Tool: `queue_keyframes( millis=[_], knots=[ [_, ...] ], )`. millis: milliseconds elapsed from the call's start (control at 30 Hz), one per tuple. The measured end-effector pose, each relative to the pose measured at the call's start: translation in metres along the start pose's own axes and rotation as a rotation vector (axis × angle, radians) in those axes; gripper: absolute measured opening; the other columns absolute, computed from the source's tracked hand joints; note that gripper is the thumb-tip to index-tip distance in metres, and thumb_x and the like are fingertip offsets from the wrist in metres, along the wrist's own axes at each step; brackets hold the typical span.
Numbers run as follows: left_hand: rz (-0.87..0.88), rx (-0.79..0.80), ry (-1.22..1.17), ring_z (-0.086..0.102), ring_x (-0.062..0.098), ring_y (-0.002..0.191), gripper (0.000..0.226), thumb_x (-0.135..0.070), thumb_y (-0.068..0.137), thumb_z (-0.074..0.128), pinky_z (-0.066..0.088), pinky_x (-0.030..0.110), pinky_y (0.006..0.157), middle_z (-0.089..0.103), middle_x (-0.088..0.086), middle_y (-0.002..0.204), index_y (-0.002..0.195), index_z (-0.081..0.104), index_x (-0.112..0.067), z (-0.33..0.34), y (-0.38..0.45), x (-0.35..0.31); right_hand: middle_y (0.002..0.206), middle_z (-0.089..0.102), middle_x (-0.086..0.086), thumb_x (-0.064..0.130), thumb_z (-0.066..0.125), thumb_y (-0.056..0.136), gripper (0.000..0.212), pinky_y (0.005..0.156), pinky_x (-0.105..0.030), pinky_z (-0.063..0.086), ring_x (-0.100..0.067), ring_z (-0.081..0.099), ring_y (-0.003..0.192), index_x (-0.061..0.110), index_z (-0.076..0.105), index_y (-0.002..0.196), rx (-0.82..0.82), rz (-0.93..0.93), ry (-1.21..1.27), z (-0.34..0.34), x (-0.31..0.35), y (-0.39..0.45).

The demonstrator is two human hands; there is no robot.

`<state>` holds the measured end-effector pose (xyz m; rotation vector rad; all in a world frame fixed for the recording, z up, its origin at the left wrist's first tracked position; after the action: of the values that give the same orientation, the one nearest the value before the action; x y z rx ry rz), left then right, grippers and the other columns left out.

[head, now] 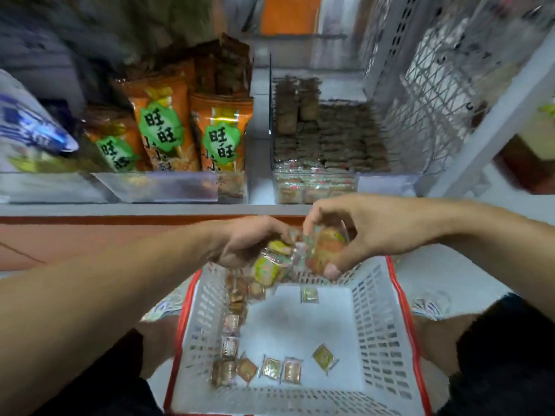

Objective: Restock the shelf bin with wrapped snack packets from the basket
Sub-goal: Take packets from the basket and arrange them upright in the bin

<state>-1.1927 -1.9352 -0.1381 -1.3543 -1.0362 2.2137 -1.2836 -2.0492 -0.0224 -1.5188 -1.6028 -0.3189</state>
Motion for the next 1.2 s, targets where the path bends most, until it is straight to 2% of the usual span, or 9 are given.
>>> queue_keyframes(
  millis=[67,167,267,400,600,733,900,1067,1200],
  knots=[
    [0.104,0.009,-0.092,0.076,0.023,0.067,0.022,-0.017,0.072,0.061,0.064,0.032,0.059,0.077,0.013,0.079,0.073,0.082,-0.011,0.015,-0.022,-0.029,0.087,0.073,0.009,0.021,0.087,0.068,0.049,0.066,-0.015,0.049,-0.002,0.064,0.073,0.012,0.063,0.108,-0.205,-0.063,0.344,-0.022,0.008,-0.020],
    [0.193,-0.032,-0.199,0.067,0.016,0.047,0.030,-0.017,0.080,0.057,0.042,0.017,0.030,0.069,0.008,0.062,0.059,0.078,-0.013,0.029,-0.044,-0.052,0.088,0.074,-0.002,0.013,0.081,0.068,0.037,0.074,-0.025,0.056,-0.013,0.067,0.080,0.008,0.064,0.101,-0.423,-0.118,0.696,-0.032,0.007,-0.022],
    [0.285,-0.105,-0.244,0.070,0.018,0.055,0.035,-0.016,0.095,0.047,0.046,0.019,0.033,0.072,0.013,0.072,0.079,0.077,-0.006,0.032,-0.049,-0.056,0.094,0.075,-0.008,0.018,0.079,0.067,0.038,0.083,-0.032,0.054,-0.021,0.069,0.088,0.013,0.067,0.103,-0.540,-0.065,0.927,-0.025,0.001,-0.010],
    [0.362,-0.077,-0.326,0.078,0.032,0.089,0.036,-0.010,0.101,0.041,0.063,0.031,0.055,0.076,0.025,0.106,0.103,0.076,-0.006,0.035,-0.048,-0.062,0.114,0.074,-0.012,0.025,0.072,0.083,0.041,0.080,-0.030,0.058,-0.021,0.071,0.099,0.007,0.067,0.120,-0.539,-0.030,1.113,-0.018,-0.008,-0.003],
    [0.487,0.081,-0.498,0.061,0.047,0.124,0.052,0.006,0.082,0.044,0.065,0.042,0.079,0.066,0.031,0.128,0.129,0.064,-0.004,0.044,-0.059,-0.085,0.106,0.076,-0.009,0.034,0.062,0.092,0.026,0.087,-0.038,0.058,-0.022,0.070,0.099,0.016,0.080,0.099,-0.758,-0.063,1.110,-0.037,-0.023,-0.003],
    [0.554,-0.003,-0.381,0.071,0.038,0.111,0.051,0.005,0.079,0.079,0.064,0.033,0.077,0.073,0.023,0.120,0.126,0.065,-0.008,0.042,-0.062,-0.087,0.116,0.075,-0.005,0.043,0.057,0.098,0.034,0.110,-0.051,0.041,-0.024,0.067,0.116,0.019,0.075,0.114,-0.759,-0.032,0.995,-0.034,-0.026,0.001],
    [0.582,-0.100,-0.356,0.076,0.030,0.102,0.036,-0.012,0.073,0.082,0.062,0.027,0.065,0.077,0.015,0.113,0.109,0.076,-0.017,0.035,-0.063,-0.089,0.116,0.075,-0.010,0.041,0.059,0.098,0.034,0.105,-0.056,0.047,-0.030,0.070,0.110,0.018,0.072,0.119,-0.735,-0.068,1.036,-0.034,-0.023,0.004],
    [0.569,-0.119,-0.318,0.076,0.028,0.100,0.041,-0.019,0.065,0.088,0.062,0.027,0.063,0.077,0.016,0.113,0.104,0.077,-0.016,0.033,-0.063,-0.086,0.108,0.077,-0.001,0.022,0.063,0.098,0.016,0.100,-0.053,0.052,-0.020,0.072,0.105,0.021,0.073,0.109,-0.906,-0.112,0.730,-0.043,-0.013,-0.007],
    [0.594,-0.127,-0.322,0.077,0.022,0.095,0.049,-0.022,0.066,0.090,0.060,0.023,0.060,0.077,0.015,0.110,0.111,0.074,-0.014,0.036,-0.063,-0.086,0.132,0.063,0.026,0.018,0.057,0.101,0.045,0.110,-0.023,0.042,0.008,0.055,0.125,0.043,0.056,0.139,-0.846,-0.090,0.421,-0.032,-0.003,-0.006]
  ],
)
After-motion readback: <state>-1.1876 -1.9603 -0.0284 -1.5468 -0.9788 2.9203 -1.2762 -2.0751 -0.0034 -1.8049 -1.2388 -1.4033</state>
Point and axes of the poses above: each hand's wrist, its own y-axis towards the middle knuckle, its own z-axis out of the palm, x = y × z, the point moved 6 cm from there along y, towards the middle knuckle
